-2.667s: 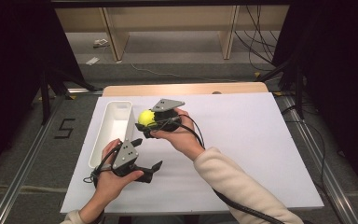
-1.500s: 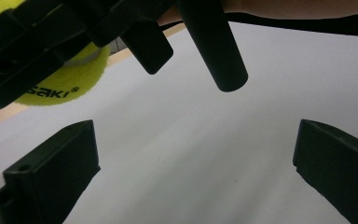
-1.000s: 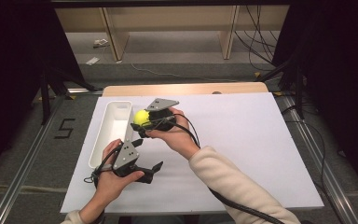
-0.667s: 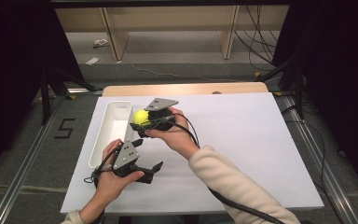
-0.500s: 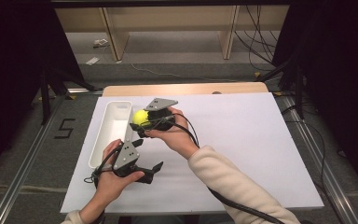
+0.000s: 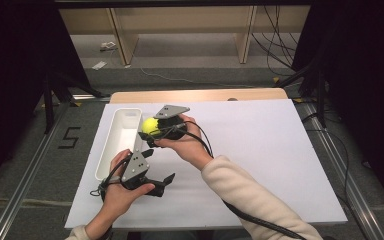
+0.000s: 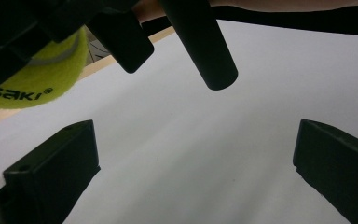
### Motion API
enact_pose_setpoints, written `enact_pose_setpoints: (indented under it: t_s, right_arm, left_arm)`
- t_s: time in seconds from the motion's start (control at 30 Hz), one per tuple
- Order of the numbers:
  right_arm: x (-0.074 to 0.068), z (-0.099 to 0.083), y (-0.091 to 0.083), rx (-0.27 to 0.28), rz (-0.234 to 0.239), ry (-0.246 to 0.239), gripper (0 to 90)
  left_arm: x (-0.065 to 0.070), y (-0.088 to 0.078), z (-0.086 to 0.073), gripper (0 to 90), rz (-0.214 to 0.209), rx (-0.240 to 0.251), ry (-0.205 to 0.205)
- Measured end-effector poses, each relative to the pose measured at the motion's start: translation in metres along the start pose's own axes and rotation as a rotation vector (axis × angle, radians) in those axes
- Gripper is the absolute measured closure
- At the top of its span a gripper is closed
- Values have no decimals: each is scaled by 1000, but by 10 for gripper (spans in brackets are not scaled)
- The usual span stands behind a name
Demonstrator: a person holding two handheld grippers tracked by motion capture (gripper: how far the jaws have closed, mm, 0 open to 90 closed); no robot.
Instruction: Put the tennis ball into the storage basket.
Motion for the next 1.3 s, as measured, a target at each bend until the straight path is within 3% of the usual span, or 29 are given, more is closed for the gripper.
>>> enact_pose_setpoints:
  t_s: [1.3]
  right_arm:
    - [-4,16,10,5,15,-10,270]
  left_arm:
    - [1,2,0,0,-4,-6,7]
Point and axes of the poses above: each handheld gripper's, and its own axes: y roughly forward along the jaws, z roughly out of its top, x roughly to its right, the point moved 2 cm from there along y, roughly forward along the jaws, and after that the axes turned 2 degrees about y, right-handed, at the moved point
